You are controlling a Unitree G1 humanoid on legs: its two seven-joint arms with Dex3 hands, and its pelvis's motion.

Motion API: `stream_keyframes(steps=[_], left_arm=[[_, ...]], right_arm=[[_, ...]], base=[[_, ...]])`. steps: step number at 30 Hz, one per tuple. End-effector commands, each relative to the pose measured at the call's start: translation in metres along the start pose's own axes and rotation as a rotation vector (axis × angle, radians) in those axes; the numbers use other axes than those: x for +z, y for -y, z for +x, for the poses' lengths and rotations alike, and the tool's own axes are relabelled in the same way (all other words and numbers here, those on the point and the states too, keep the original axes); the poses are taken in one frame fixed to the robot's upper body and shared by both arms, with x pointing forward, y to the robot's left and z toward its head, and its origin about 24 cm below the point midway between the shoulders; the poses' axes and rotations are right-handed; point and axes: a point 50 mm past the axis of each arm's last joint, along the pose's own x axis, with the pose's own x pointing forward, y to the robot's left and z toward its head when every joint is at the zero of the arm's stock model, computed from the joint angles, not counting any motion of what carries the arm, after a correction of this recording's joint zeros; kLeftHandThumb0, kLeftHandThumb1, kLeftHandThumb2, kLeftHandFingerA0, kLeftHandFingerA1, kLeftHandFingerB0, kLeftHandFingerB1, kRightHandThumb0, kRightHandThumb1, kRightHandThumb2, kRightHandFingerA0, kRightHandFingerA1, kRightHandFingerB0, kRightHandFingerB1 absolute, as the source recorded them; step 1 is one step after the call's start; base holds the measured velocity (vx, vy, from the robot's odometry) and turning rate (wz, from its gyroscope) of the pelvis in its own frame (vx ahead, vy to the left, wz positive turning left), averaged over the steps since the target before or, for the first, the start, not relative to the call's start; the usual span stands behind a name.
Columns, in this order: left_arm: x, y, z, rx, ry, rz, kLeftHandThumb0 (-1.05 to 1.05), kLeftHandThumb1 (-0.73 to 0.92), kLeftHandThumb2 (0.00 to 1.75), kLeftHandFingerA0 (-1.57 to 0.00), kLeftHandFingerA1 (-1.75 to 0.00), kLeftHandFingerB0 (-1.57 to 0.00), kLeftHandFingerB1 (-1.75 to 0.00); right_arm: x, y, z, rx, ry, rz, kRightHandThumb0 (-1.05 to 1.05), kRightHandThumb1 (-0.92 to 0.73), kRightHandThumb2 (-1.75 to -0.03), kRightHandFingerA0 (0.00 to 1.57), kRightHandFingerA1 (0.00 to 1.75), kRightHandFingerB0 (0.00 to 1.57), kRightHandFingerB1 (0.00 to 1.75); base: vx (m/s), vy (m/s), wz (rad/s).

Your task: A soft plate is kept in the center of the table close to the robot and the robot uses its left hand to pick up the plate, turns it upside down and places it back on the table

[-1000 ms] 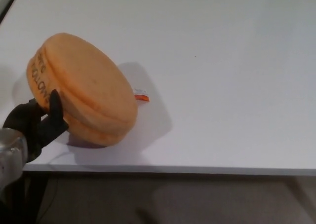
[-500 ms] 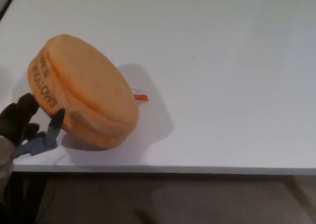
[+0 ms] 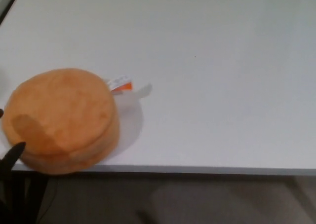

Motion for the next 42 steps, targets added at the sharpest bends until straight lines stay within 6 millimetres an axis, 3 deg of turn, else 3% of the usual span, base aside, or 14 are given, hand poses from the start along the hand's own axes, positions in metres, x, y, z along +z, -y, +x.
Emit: stream_keyframes(steps=[1,3,5,10,11,13,17,21,22,26,27,29,34,42], left_arm=[[0.006,-0.01,-0.008,0.005,0.108,0.046,-0.92,0.69,1.0,-0.19,-0.45,-0.1,-0.39],[0.008,-0.008,-0.012,-0.011,0.129,0.047,-0.39,0.38,1.03,-0.02,-0.48,-0.01,-0.47],[0.007,-0.006,-0.013,-0.02,0.133,0.045,-0.91,0.87,0.67,-0.23,-0.35,-0.15,-0.29],[0.007,0.001,-0.018,-0.049,0.153,0.043,-0.94,0.89,0.68,-0.23,-0.36,-0.14,-0.28],[0.007,0.003,-0.02,-0.052,0.161,0.042,-0.39,0.38,1.04,-0.01,-0.49,0.0,-0.48],[0.007,0.006,-0.024,-0.057,0.179,0.029,-0.92,0.9,0.68,-0.17,-0.35,-0.13,-0.28],[0.004,0.017,-0.04,-0.08,0.235,-0.013,-0.89,0.72,1.14,-0.1,-0.48,0.0,-0.38],[0.003,0.027,-0.056,-0.104,0.277,-0.032,-0.9,0.92,0.7,-0.15,-0.35,-0.11,-0.29],[0.002,0.03,-0.059,-0.109,0.294,-0.038,-0.38,0.44,1.08,-0.01,-0.5,0.0,-0.49],[-0.003,0.044,-0.076,-0.115,0.321,-0.083,-0.9,0.91,0.72,-0.15,-0.36,-0.1,-0.28],[-0.005,0.048,-0.079,-0.113,0.331,-0.104,-0.38,0.44,1.08,-0.01,-0.5,0.0,-0.49],[-0.009,0.053,-0.083,-0.108,0.35,-0.118,-0.89,0.92,0.74,-0.17,-0.38,-0.09,-0.28],[-0.026,0.072,-0.098,-0.107,0.395,-0.231,-0.38,0.42,1.07,-0.01,-0.5,0.0,-0.49],[-0.056,0.101,-0.121,-0.234,0.426,-0.445,-0.81,0.71,1.14,-0.06,-0.48,0.0,-0.3]], right_arm=[[0.001,0.006,-0.002,-0.013,-0.003,-0.021,-0.61,-0.84,-0.66,0.71,0.51,0.44,0.34],[0.001,0.006,-0.003,-0.012,-0.005,-0.02,-0.61,-0.85,-0.66,0.7,0.51,0.43,0.33],[0.0,0.006,-0.003,-0.011,-0.007,-0.018,-0.61,-0.85,-0.66,0.7,0.51,0.44,0.34],[0.001,0.006,-0.001,-0.009,-0.002,-0.009,-0.61,-0.84,-0.66,0.71,0.51,0.43,0.33],[0.001,0.007,-0.001,-0.008,-0.002,-0.011,-0.61,-0.85,-0.66,0.71,0.51,0.43,0.33],[0.002,0.007,0.0,-0.007,-0.001,-0.018,-0.61,-0.85,-0.66,0.7,0.51,0.43,0.33],[0.003,0.008,0.0,-0.011,0.003,-0.036,-0.62,-0.85,-0.66,0.7,0.51,0.43,0.33],[0.003,0.008,0.0,-0.014,0.007,-0.025,-0.61,-0.85,-0.66,0.71,0.51,0.44,0.33],[0.003,0.008,0.0,-0.011,0.009,-0.027,-0.61,-0.85,-0.66,0.7,0.51,0.43,0.33],[0.001,0.007,-0.002,-0.017,-0.002,-0.029,-0.62,-0.85,-0.66,0.7,0.51,0.43,0.33],[0.001,0.007,-0.002,-0.017,-0.006,-0.024,-0.62,-0.84,-0.66,0.69,0.51,0.43,0.34],[0.0,0.006,-0.002,-0.013,-0.01,-0.008,-0.61,-0.84,-0.66,0.69,0.51,0.44,0.33],[0.001,0.006,-0.002,-0.013,-0.003,-0.026,-0.6,-0.85,-0.66,0.7,0.51,0.44,0.33],[0.0,0.007,-0.003,-0.014,-0.009,-0.031,-0.61,-0.86,-0.66,0.7,0.52,0.45,0.34]], base=[[0.0,0.0,0.0],[0.0,0.0,0.0],[0.0,0.0,0.0],[0.0,0.0,0.0],[0.0,0.0,0.0],[0.0,0.0,0.0],[0.0,0.0,0.0],[0.0,0.0,0.0],[0.0,0.0,0.0],[0.0,0.0,0.0],[0.0,0.0,0.0],[0.0,0.0,0.0],[0.0,0.0,0.0],[0.0,0.0,0.0]])
